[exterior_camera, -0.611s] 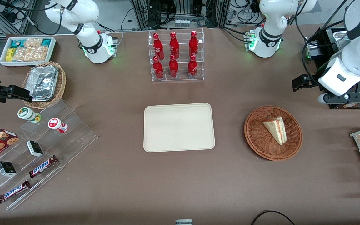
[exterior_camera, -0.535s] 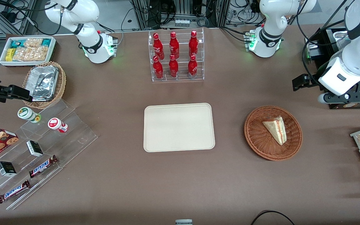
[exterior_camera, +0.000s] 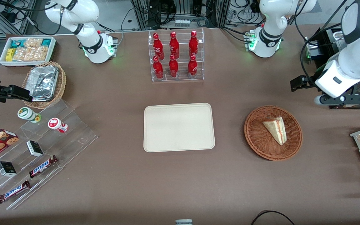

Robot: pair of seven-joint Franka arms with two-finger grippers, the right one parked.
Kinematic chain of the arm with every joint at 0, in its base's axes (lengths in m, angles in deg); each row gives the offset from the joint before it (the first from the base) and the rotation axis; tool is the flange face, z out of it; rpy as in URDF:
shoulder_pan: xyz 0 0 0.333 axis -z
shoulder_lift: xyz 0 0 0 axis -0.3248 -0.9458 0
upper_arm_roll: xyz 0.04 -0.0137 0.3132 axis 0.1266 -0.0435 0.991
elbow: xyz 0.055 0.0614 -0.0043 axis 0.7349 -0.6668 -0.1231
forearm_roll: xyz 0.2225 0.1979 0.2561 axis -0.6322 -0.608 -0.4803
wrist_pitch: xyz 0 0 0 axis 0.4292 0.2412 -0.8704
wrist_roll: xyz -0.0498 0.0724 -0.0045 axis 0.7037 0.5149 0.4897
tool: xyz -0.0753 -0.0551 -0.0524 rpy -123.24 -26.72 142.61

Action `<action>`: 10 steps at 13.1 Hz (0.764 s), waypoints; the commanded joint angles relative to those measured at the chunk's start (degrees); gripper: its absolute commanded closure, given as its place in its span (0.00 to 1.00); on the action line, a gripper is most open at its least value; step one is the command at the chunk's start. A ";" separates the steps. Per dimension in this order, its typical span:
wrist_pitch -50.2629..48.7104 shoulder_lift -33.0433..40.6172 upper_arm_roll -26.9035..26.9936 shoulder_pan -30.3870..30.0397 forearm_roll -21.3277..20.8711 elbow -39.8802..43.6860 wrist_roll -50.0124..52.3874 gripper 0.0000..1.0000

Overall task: Place sandwich from basket to tray
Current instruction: 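Move the left gripper over the wicker basket toward the sandwich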

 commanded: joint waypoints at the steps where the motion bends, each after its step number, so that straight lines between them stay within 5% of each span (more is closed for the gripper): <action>1: 6.50 0.31 0.74 0.30 0.46 -6.21 -1.15 0.00; 10: 30.94 0.23 0.83 0.21 -0.07 -24.77 -1.06 0.00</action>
